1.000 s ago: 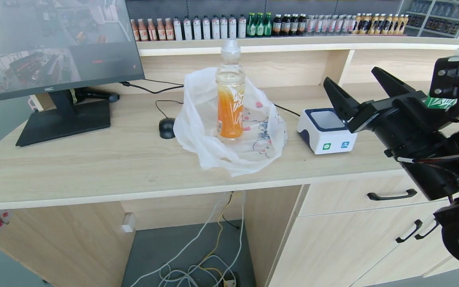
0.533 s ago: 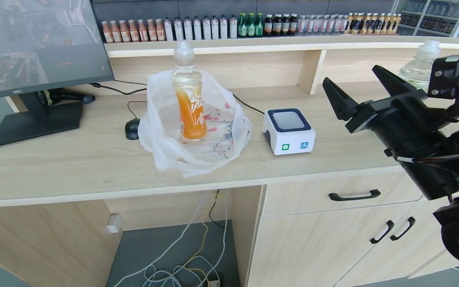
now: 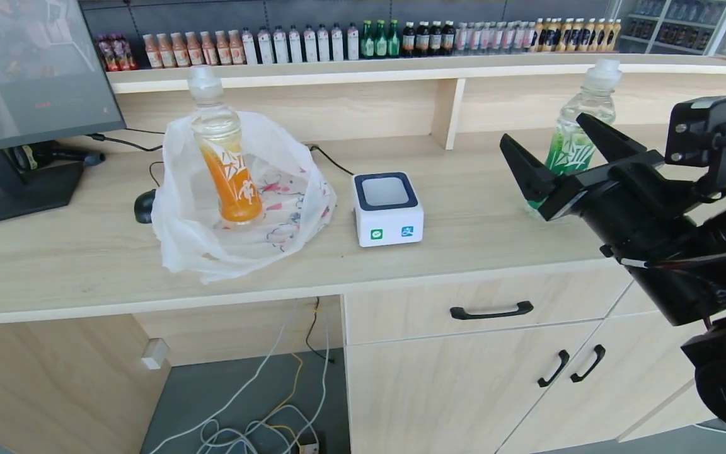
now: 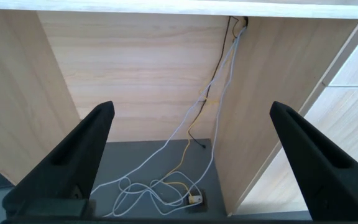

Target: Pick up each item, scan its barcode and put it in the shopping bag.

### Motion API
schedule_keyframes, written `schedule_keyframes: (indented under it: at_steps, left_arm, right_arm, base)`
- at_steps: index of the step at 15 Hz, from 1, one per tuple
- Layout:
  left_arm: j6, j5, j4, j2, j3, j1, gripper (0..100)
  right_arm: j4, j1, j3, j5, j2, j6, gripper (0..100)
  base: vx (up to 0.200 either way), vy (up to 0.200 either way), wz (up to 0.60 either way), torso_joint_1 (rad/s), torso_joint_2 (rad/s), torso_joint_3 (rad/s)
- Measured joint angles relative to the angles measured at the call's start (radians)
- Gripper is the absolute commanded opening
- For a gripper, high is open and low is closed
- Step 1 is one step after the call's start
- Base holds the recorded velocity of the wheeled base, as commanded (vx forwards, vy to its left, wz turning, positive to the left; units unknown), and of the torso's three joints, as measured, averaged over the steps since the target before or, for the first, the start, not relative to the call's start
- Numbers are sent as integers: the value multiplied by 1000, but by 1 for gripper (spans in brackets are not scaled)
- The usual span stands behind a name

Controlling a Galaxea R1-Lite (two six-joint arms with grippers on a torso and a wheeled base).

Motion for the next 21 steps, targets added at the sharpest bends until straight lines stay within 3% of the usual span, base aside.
schedule_keyframes:
  at_steps: [9,21]
  left_arm:
    - [-4,0,-1,0,0,0,100]
    - [-5,0,-1,0,0,0,100]
  right_arm:
    - [0,45,47,-3,-7,0,100]
    - [7,1,169,-4,-59,4,100]
  base:
    - [0,-200,0,4,1,3]
    - [0,0,0,0,0,0]
